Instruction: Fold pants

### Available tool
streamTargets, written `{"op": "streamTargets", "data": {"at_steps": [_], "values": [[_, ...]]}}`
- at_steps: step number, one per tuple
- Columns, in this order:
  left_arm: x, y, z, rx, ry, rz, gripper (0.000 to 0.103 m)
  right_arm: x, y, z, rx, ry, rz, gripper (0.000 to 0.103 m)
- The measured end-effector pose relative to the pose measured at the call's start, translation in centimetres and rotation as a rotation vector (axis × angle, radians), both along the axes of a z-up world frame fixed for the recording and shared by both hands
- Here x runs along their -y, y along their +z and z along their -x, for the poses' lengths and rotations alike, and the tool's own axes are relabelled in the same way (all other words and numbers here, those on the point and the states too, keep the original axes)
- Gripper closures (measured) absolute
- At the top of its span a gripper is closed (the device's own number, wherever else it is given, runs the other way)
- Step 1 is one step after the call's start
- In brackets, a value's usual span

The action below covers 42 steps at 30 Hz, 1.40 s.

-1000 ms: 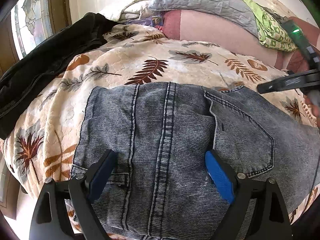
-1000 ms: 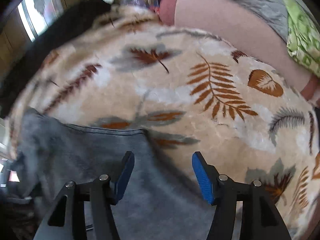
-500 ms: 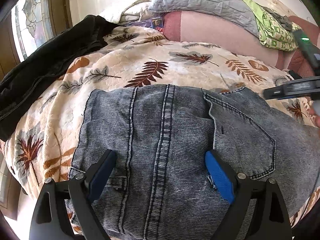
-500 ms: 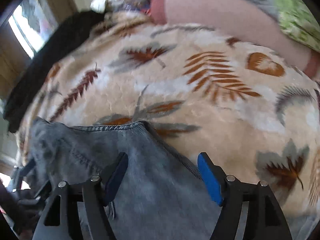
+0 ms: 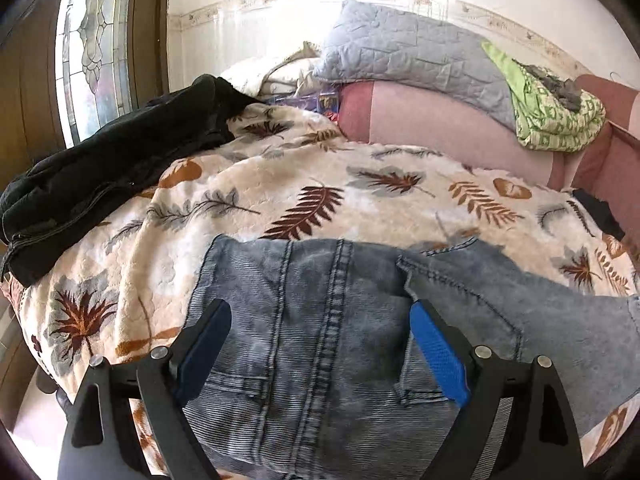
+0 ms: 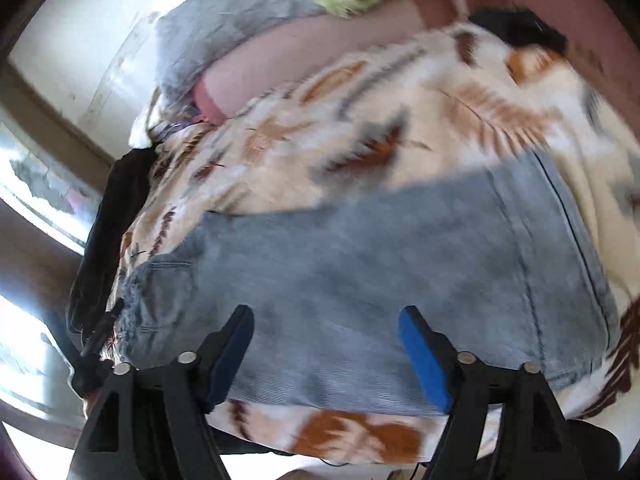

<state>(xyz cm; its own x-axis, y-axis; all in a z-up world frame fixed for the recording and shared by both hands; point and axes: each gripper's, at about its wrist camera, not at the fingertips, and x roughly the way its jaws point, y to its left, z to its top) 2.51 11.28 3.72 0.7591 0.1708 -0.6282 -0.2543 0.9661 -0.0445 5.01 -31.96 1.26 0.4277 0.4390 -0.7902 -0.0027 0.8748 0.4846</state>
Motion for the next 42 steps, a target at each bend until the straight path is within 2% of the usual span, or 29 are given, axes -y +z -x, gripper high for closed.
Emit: {"op": "streamTargets", "data": {"at_steps": [2, 3, 5, 7, 9, 11, 14, 17, 19, 25, 26, 27, 29, 31, 34, 35, 36, 37, 40, 41, 42], "values": [[1.0, 0.3, -0.5, -0.007, -0.021, -0.005, 0.012, 3.1, -4.2, -0.9, -0.091, -0.101, 0.003, 0.026], [1.8, 0.5, -0.6, -0.011, -0.04, -0.011, 0.012, 4.4, -4.6, -0.9, -0.069, -0.136, -0.091, 0.026], [3.4, 1.1, -0.7, -0.012, -0.079, -0.03, 0.012, 5.9, -2.9, -0.1, -0.021, -0.173, -0.173, 0.026], [5.4, 1.7, -0.4, -0.005, -0.128, -0.036, 0.012, 6.9, -0.8, 1.2, 0.07, -0.187, -0.183, 0.026], [7.8, 2.2, -0.4, -0.005, -0.178, -0.023, 0.012, 9.0, 0.3, 3.4, 0.104, -0.252, -0.211, 0.025], [10.8, 2.5, -0.4, -0.013, -0.243, 0.004, 0.012, 10.9, -0.4, 5.2, 0.072, -0.329, -0.261, 0.025], [15.0, 2.5, -1.2, -0.044, -0.347, 0.032, 0.012, 12.6, -3.1, 7.4, -0.014, -0.381, -0.373, 0.025], [19.2, 2.5, -1.9, -0.08, -0.451, 0.055, 0.012, 12.9, -5.2, 7.7, -0.058, -0.416, -0.444, 0.025], [21.6, 2.5, -2.3, -0.105, -0.501, 0.073, 0.012, 13.1, -5.9, 7.1, -0.059, -0.435, -0.457, 0.025], [24.9, 2.0, -2.9, -0.16, -0.554, 0.106, 0.012, 15.1, -6.9, 5.7, -0.072, -0.531, -0.48, 0.025], [25.2, 1.7, -3.2, -0.173, -0.554, 0.111, 0.012, 15.1, -6.4, 5.4, -0.06, -0.525, -0.448, 0.029], [25.3, 1.5, -3.7, -0.187, -0.55, 0.117, 0.012, 14.8, -5.8, 5.3, -0.049, -0.519, -0.389, 0.045], [25.7, 0.9, -4.6, -0.211, -0.542, 0.135, 0.012, 14.2, -5.1, 4.8, -0.051, -0.493, -0.309, 0.064], [26.3, -0.1, -5.6, -0.255, -0.529, 0.123, 0.012, 13.9, -4.9, 4.2, -0.067, -0.49, -0.242, 0.066], [27.3, -1.6, -6.6, -0.343, -0.524, 0.082, 0.012, 14.0, -4.6, 4.1, -0.079, -0.492, -0.217, 0.065], [27.5, -2.0, -6.6, -0.36, -0.528, 0.069, 0.012, 14.0, -4.5, 4.1, -0.077, -0.495, -0.231, 0.06], [27.7, -2.2, -6.6, -0.366, -0.533, 0.058, 0.012, 14.1, -4.5, 4.0, -0.082, -0.503, -0.255, 0.046], [27.8, -2.4, -6.5, -0.367, -0.536, 0.047, 0.012, 14.6, -4.8, 4.3, -0.081, -0.505, -0.272, 0.04], [28.1, -3.0, -6.4, -0.389, -0.545, -0.001, 0.012, 15.0, -5.1, 4.0, -0.083, -0.526, -0.282, 0.04], [28.0, -2.9, -6.4, -0.387, -0.544, -0.003, 0.012, 15.0, -4.8, 3.8, -0.077, -0.522, -0.274, 0.06], [27.8, -2.7, -6.4, -0.381, -0.537, 0.003, 0.012, 14.8, -4.3, 3.7, -0.068, -0.51, -0.225, 0.071]]}}
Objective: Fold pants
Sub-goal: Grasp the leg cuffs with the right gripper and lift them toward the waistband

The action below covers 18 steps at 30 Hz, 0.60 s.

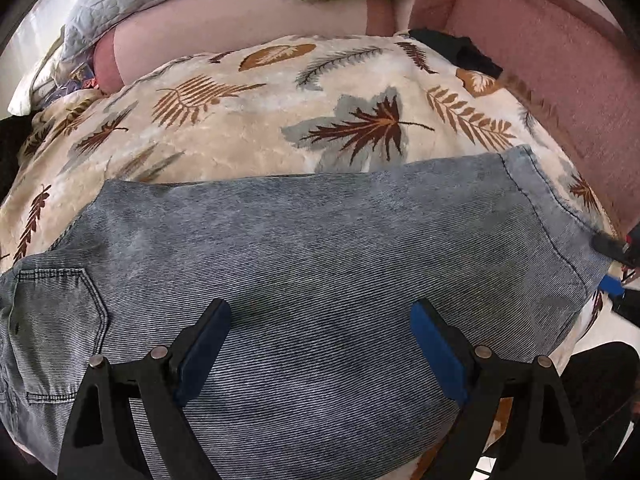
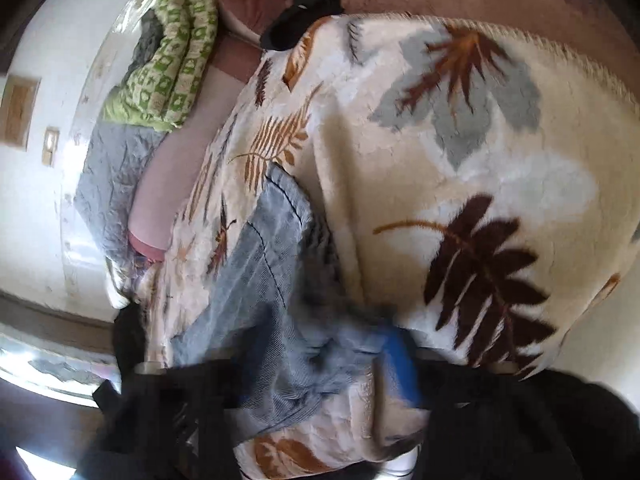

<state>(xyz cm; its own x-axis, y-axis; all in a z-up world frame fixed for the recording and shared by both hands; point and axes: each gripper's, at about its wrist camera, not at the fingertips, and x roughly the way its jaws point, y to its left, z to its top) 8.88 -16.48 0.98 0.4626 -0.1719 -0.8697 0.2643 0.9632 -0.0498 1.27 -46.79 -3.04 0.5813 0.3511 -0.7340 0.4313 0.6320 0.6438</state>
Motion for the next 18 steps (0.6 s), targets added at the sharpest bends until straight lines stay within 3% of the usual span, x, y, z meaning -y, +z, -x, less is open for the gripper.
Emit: {"op": "streamTargets", "data": {"at_steps": [5, 6, 8, 9, 10, 12, 14, 16, 17, 18], "values": [[-1.3, 1.0, 0.0, 0.014, 0.067, 0.095, 0.012, -1.2, 1.6, 0.1, -0.013, 0.053, 0.153, 0.075], [-1.0, 0.4, -0.2, -0.008, 0.066, 0.074, 0.012, -1.6, 2.1, 0.0, -0.013, 0.064, 0.19, 0.076], [0.6, -2.2, -0.6, -0.08, 0.013, -0.072, 0.01, -2.5, 3.1, -0.2, -0.004, 0.088, 0.263, 0.077], [1.4, -2.0, -0.1, -0.005, -0.024, -0.143, 0.007, -3.0, 3.8, -0.3, 0.003, 0.104, 0.302, 0.077], [1.6, -1.6, 0.0, -0.008, -0.032, -0.159, 0.007, -3.5, 4.3, -0.4, 0.008, 0.116, 0.326, 0.078], [1.1, -0.2, 0.1, -0.026, -0.024, -0.105, 0.008, -4.3, 5.4, -0.5, 0.022, 0.141, 0.375, 0.08], [0.2, 1.4, 0.7, 0.044, 0.015, -0.081, 0.008, -4.9, 6.0, -0.9, 0.028, 0.155, 0.397, 0.08], [0.3, 0.0, 0.3, 0.026, 0.022, -0.15, 0.008, -5.4, 6.3, -1.3, 0.021, 0.166, 0.415, 0.08], [0.8, -2.7, -0.4, -0.073, -0.02, -0.201, 0.007, -5.8, 6.4, -1.6, 0.017, 0.179, 0.421, 0.081], [0.7, -3.2, -0.5, -0.044, -0.032, -0.201, 0.0, -6.2, 6.6, -1.8, 0.017, 0.189, 0.425, 0.082]]}}
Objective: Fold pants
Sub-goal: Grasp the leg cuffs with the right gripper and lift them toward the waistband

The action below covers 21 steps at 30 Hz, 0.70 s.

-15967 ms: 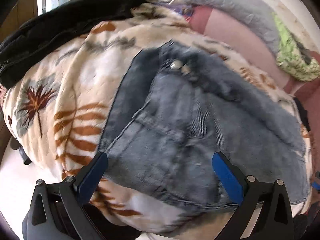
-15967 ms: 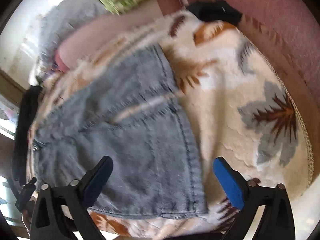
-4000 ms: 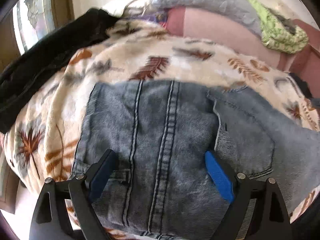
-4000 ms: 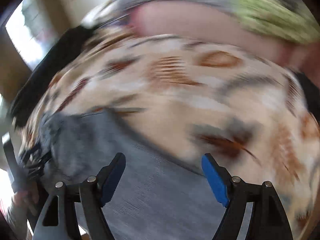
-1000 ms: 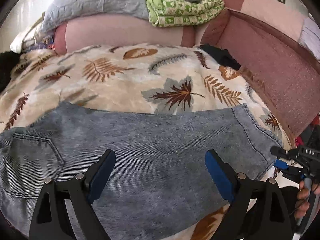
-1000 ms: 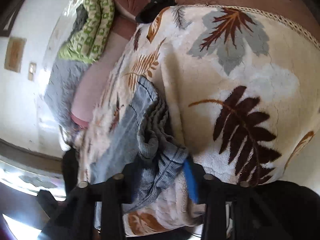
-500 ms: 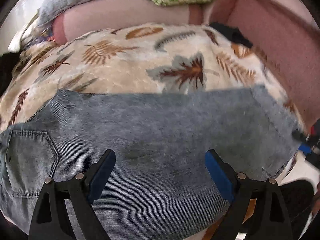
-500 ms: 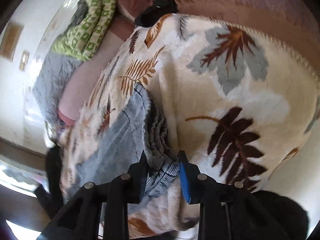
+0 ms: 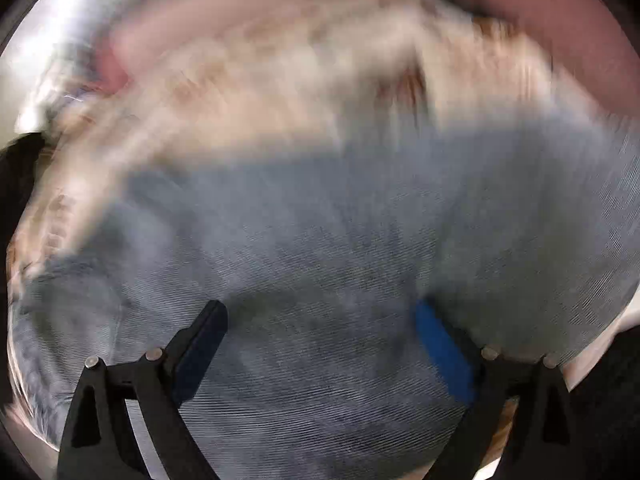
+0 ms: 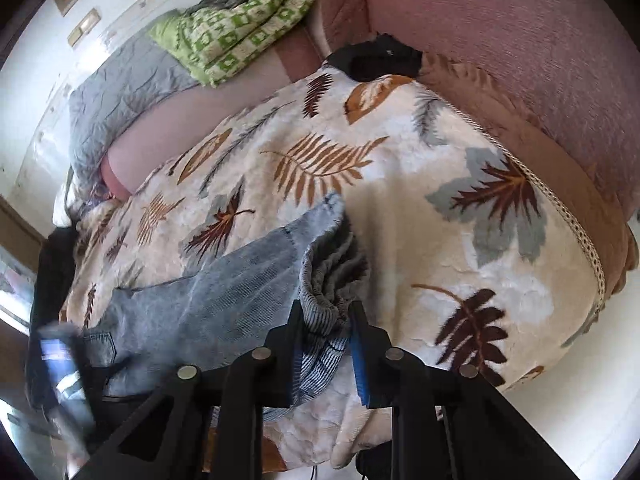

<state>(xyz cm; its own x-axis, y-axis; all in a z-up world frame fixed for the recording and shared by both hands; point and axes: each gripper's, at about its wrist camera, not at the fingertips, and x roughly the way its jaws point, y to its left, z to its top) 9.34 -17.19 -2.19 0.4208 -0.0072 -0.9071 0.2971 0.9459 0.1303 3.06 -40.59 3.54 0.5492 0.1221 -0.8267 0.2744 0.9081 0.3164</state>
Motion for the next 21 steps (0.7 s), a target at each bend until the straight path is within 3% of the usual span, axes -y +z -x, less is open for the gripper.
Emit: {"op": "streamTargets", "data": {"at_steps": [2, 6, 10, 12, 14, 17, 20, 21], "values": [[-0.8, 1.2, -0.3, -0.01, 0.009, 0.043, 0.001, -1.3, 1.1, -0.1, 0.019, 0.033, 0.028, 0.083], [-4.5, 3.5, -0.1, -0.003, 0.086, 0.216, 0.001, -5.8, 4.5, -0.7, 0.101, 0.138, 0.06, 0.083], [-12.3, 5.6, 1.7, 0.056, 0.264, 0.354, 0.001, -15.0, 7.9, -1.1, 0.209, 0.352, 0.109, 0.083], [-17.1, 6.6, 3.2, 0.1, 0.37, 0.389, 0.001, -20.0, 8.0, -0.7, 0.245, 0.466, 0.123, 0.083], [-21.2, 7.1, 4.6, 0.134, 0.45, 0.403, 0.001, -24.7, 6.8, -0.4, 0.248, 0.566, 0.115, 0.083], [-24.7, 7.4, 6.3, 0.156, 0.526, 0.382, 0.001, -31.0, 0.6, -0.3, 0.151, 0.705, 0.054, 0.08], [-25.9, 7.4, 6.8, 0.156, 0.549, 0.374, 0.001, -32.9, -5.2, -0.6, 0.022, 0.738, 0.013, 0.055], [-25.8, 7.7, 6.9, 0.157, 0.539, 0.382, 0.001, -32.4, -4.8, 0.0, 0.065, 0.728, -0.01, 0.051]]}}
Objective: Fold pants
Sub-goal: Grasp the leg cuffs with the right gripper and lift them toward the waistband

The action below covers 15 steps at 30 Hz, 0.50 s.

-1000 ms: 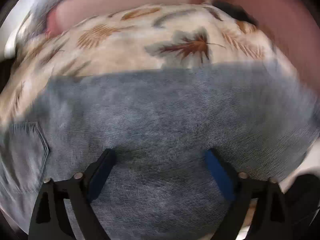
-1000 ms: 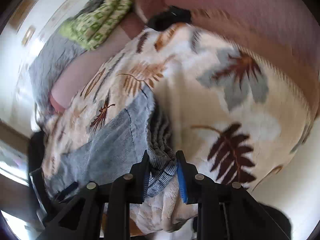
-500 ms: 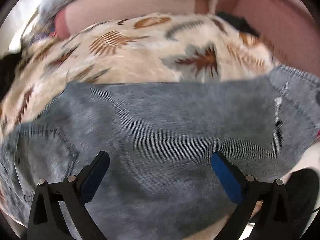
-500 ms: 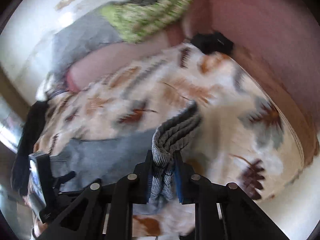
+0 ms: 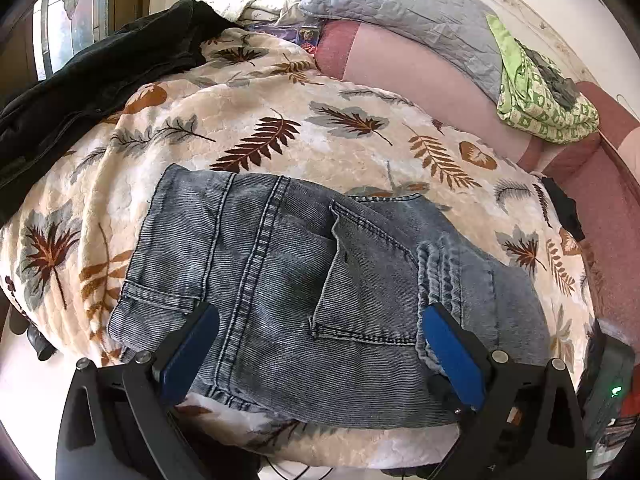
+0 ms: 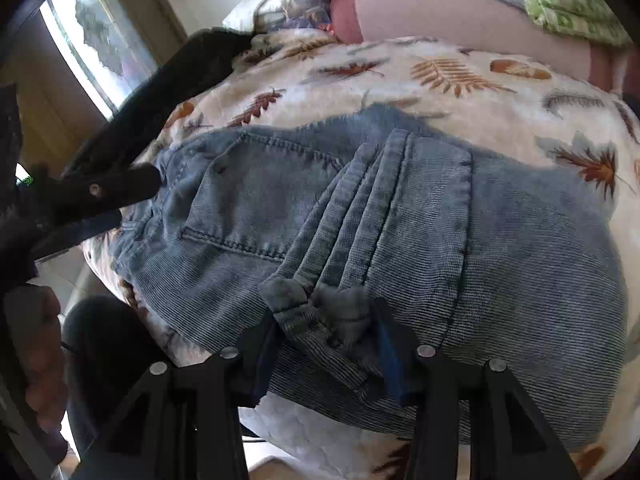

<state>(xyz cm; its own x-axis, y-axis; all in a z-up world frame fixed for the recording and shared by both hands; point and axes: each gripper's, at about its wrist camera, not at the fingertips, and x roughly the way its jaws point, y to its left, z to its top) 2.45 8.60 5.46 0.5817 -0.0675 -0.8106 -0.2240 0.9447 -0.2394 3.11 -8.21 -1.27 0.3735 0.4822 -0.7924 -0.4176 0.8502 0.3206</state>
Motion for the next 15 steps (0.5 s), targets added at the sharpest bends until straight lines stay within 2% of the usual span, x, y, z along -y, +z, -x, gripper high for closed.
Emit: {"op": "streamTargets", "data": {"at_steps": [3, 6, 7, 8, 9, 10, 11, 12, 14, 15], "values": [[1.1, 1.1, 0.0, 0.032, -0.041, 0.025, 0.001, 3.9, 2.6, 1.2, 0.015, -0.055, -0.145, 0.037], [4.2, 2.7, -0.6, 0.075, -0.126, 0.076, 0.001, 10.0, 4.3, 1.2, 0.012, -0.205, -0.281, 0.032], [5.7, 3.1, -0.8, 0.092, -0.162, 0.08, 0.001, 11.5, 4.2, 1.0, -0.008, -0.244, -0.326, 0.03], [7.2, 3.3, -1.1, 0.101, -0.2, 0.087, 0.001, 13.8, 3.1, 0.5, -0.071, -0.292, -0.406, 0.027], [8.4, 3.3, -1.3, 0.098, -0.227, 0.092, 0.001, 14.7, 2.3, -0.2, -0.118, -0.316, -0.435, 0.027], [9.8, 2.7, -1.8, 0.079, -0.255, 0.097, 0.001, 15.8, 0.2, -0.9, -0.208, -0.347, -0.457, 0.027], [10.9, 1.8, -2.2, 0.043, -0.279, 0.094, 0.001, 16.5, -2.9, -1.6, -0.357, -0.362, -0.462, 0.027], [12.5, -0.6, -3.1, -0.056, -0.304, 0.039, 0.001, 17.0, -4.1, -2.0, -0.401, -0.354, -0.515, 0.029], [14.2, -5.8, -4.3, -0.279, -0.32, -0.112, 0.002, 18.5, -3.3, -2.1, -0.429, -0.352, -0.594, 0.029], [14.3, -6.8, -4.1, -0.288, -0.324, -0.145, 0.002, 18.9, -2.6, -2.3, -0.42, -0.342, -0.607, 0.029]]}}
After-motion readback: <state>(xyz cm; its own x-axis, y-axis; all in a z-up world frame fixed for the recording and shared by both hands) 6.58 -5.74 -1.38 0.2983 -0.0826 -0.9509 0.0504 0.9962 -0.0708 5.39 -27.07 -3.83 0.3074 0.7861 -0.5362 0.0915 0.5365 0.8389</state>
